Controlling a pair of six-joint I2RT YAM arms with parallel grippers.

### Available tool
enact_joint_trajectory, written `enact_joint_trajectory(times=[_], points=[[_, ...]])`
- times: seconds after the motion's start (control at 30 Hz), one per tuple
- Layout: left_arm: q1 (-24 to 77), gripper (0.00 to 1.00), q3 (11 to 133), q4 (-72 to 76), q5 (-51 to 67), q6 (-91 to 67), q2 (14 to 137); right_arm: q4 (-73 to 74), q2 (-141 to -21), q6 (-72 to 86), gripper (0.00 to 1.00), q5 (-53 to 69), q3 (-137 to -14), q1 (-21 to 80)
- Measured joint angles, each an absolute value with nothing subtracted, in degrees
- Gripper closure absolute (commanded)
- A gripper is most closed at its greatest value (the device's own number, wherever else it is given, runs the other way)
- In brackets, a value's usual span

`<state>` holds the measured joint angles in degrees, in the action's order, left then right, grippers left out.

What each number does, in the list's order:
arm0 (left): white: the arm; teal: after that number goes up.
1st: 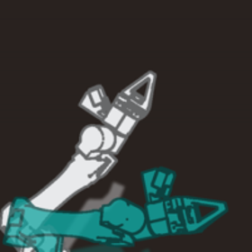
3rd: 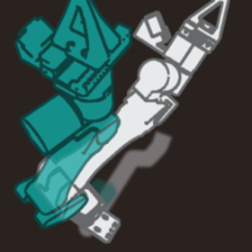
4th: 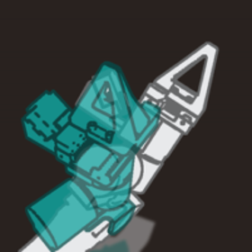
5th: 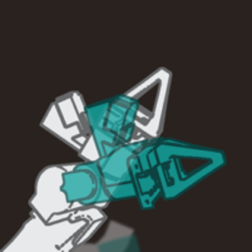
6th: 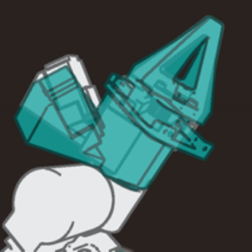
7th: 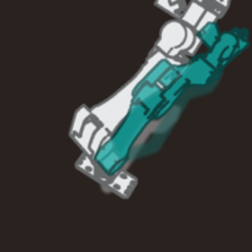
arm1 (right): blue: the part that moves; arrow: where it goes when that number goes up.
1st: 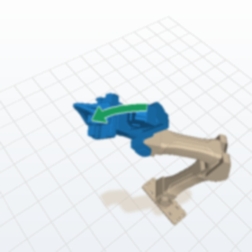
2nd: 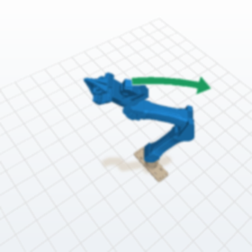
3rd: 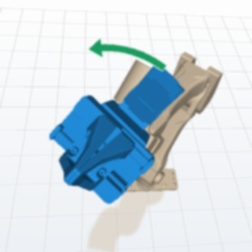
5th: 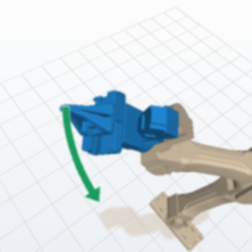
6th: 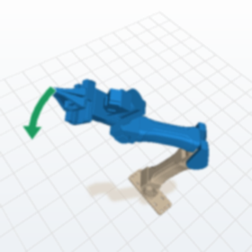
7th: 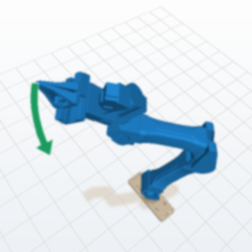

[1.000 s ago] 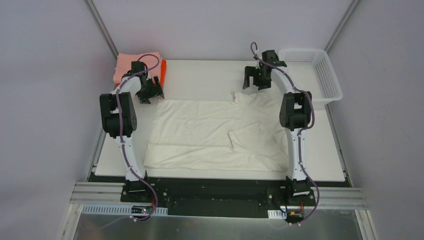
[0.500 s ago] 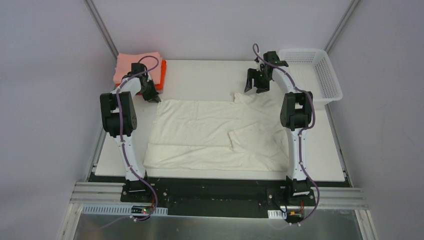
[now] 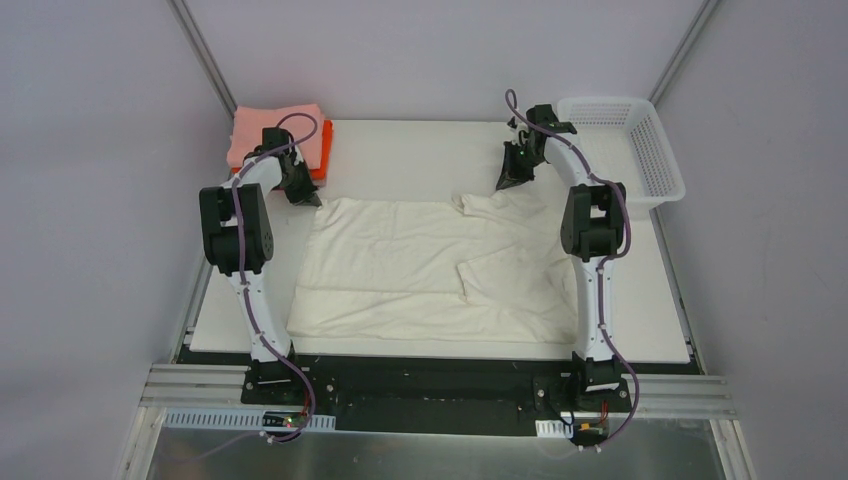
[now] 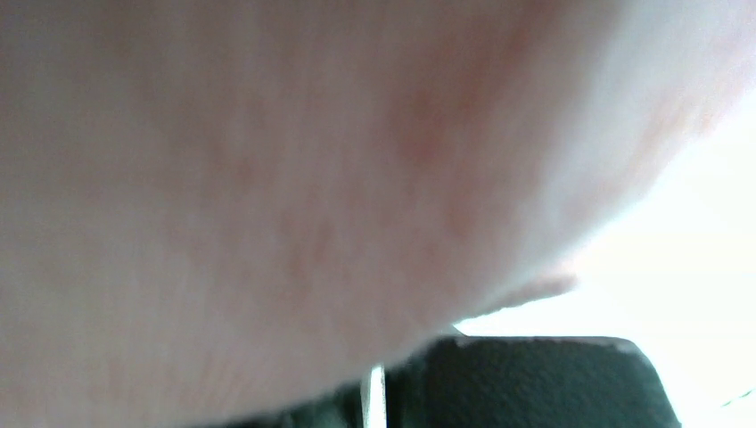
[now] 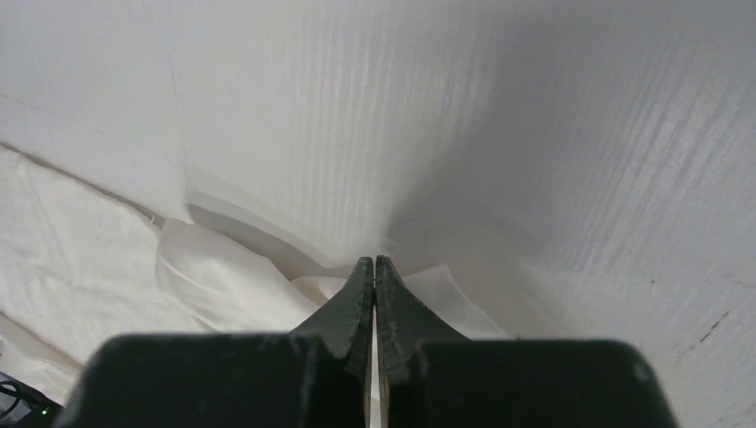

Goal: Fold and stack the t-shirts
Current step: Grab the side of the flattened tshirt furthest away from the robot with both arms, then fold the other side of the tshirt into a rectangle

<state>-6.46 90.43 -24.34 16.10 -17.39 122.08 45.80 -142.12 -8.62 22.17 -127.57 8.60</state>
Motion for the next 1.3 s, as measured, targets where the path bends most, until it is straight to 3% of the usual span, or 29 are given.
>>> enact_joint_trajectory(times=[0.23,1.3], points=[[-6.5,1.00,87.4,-23.8,16.3,-17.4,119.3,43.8,-137.6,-8.6,1.00,24.1,-121.3,8.6],[-6.4,1.00,59.6,-15.2,18.6,-20.0,93.4,30.9,-96.9,4.0,1.00,24.1,-75.0,9.3]])
